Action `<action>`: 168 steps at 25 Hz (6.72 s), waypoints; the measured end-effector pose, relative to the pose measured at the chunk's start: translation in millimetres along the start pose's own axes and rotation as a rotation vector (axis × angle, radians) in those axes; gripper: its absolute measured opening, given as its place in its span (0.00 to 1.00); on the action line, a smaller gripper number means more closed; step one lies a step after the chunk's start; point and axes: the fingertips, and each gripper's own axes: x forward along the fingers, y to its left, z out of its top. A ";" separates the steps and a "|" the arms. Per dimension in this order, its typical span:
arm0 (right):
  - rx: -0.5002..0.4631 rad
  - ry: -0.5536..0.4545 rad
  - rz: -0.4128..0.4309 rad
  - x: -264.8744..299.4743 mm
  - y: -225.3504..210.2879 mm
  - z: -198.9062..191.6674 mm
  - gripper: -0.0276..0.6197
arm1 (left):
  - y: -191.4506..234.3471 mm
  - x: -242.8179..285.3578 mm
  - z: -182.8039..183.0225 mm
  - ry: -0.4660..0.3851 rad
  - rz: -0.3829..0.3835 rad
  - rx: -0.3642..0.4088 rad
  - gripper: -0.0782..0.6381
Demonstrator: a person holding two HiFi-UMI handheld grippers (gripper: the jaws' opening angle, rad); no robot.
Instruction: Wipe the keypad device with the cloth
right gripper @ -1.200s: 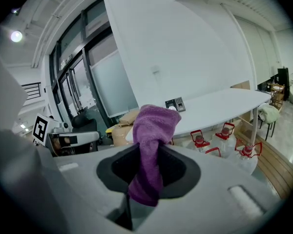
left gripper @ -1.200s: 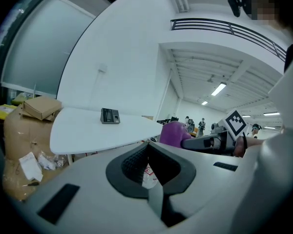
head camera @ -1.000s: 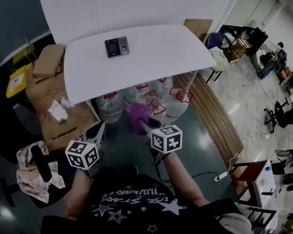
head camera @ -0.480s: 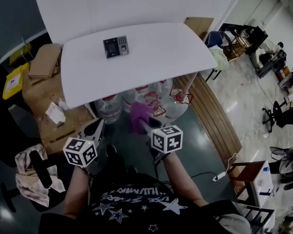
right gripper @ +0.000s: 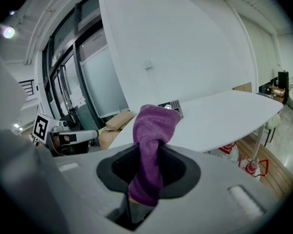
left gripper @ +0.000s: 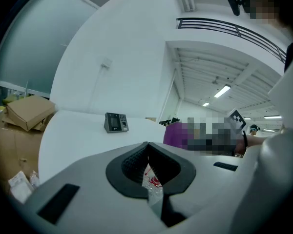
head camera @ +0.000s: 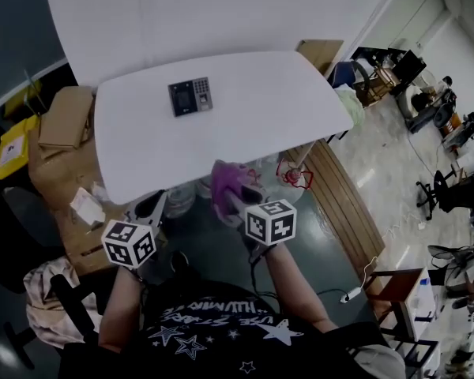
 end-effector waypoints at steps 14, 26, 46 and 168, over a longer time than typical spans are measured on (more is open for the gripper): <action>-0.003 -0.005 -0.041 88.1 22.2 44.4 0.19 | 88.5 21.0 32.1 -0.009 -0.039 -0.022 0.12; -0.017 0.019 -0.044 129.7 16.3 59.9 0.19 | 129.8 31.6 32.0 -0.011 -0.018 -0.067 0.12; -0.071 0.096 0.119 244.7 -40.7 126.1 0.19 | 183.0 116.3 76.5 -0.007 0.124 -0.088 0.12; 0.028 0.098 -0.162 96.6 -32.9 9.3 0.19 | 97.8 39.0 14.8 0.050 -0.073 -0.054 0.12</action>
